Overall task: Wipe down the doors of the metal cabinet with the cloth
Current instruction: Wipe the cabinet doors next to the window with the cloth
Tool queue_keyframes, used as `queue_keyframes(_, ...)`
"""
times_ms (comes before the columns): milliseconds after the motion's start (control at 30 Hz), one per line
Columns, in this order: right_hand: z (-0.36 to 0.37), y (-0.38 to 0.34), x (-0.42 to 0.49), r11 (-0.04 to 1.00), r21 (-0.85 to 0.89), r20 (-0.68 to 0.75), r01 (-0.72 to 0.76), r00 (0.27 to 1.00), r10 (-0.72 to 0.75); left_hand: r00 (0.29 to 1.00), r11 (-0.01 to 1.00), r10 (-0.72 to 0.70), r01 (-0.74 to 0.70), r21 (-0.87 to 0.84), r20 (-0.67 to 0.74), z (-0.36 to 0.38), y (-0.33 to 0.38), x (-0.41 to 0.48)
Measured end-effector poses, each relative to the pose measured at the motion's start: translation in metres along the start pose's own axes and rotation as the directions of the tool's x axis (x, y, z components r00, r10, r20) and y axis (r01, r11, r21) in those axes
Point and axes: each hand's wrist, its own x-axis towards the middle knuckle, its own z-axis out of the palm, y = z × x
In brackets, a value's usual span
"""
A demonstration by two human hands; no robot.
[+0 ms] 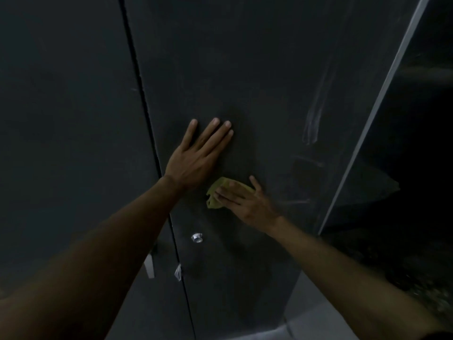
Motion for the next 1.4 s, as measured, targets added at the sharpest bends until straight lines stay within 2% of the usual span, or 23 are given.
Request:
queue_keyframes(167,0.002,-0.007,0.006,0.973,-0.030,-0.044,-0.231,0.972,0.229,0.999,1.000,-0.016,0.016,0.005,-0.037,0.005,0.007,-0.011)
queue_keyframes(233,0.005,-0.015,0.003,0.982,0.006,-0.023,-0.190,0.981,0.190,0.998,1.000,-0.019,0.019,0.003,-0.053,0.007,0.010,-0.014)
queue_keyframes(367,0.004,-0.015,-0.016,0.998,-0.004,0.112,0.055,0.992,-0.054,0.999,1.000,-0.025,0.025,-0.013,-0.048,0.010,0.016,-0.022)
queue_keyframes(433,0.002,-0.007,-0.021,0.997,-0.023,0.107,0.071,0.992,-0.068,0.999,0.999,-0.028,0.027,-0.024,-0.040,0.009,0.017,-0.024)
queue_keyframes(567,-0.003,0.022,-0.013,0.976,-0.056,-0.023,-0.209,0.978,0.208,0.995,0.996,-0.075,0.072,-0.056,-0.065,0.008,0.022,-0.020)
queue_keyframes(633,-0.003,0.028,-0.012,0.955,-0.056,-0.043,-0.291,0.956,0.289,0.993,0.993,-0.098,0.094,-0.073,-0.062,0.007,0.026,-0.017)
queue_keyframes(900,-0.005,0.009,-0.032,0.956,-0.030,0.039,-0.292,0.955,0.293,0.993,0.984,-0.113,0.109,-0.139,-0.019,0.004,0.043,-0.003)
queue_keyframes(1067,-0.019,0.041,0.003,0.873,0.007,-0.068,-0.487,0.871,0.486,0.988,0.979,-0.151,0.146,-0.145,-0.022,0.004,0.047,0.008)
queue_keyframes(1133,-0.017,0.044,0.002,0.882,0.018,-0.068,-0.472,0.879,0.472,0.985,0.975,-0.170,0.166,-0.147,-0.020,0.004,0.053,0.011)
queue_keyframes(1267,-0.011,0.027,-0.026,0.941,0.015,0.010,-0.338,0.941,0.338,0.984,0.972,-0.175,0.171,-0.158,-0.015,0.005,0.059,0.019)
queue_keyframes(1400,-0.019,0.042,-0.015,0.935,0.020,-0.018,-0.355,0.935,0.355,0.981,0.971,-0.190,0.183,-0.154,-0.032,0.009,0.060,0.027)
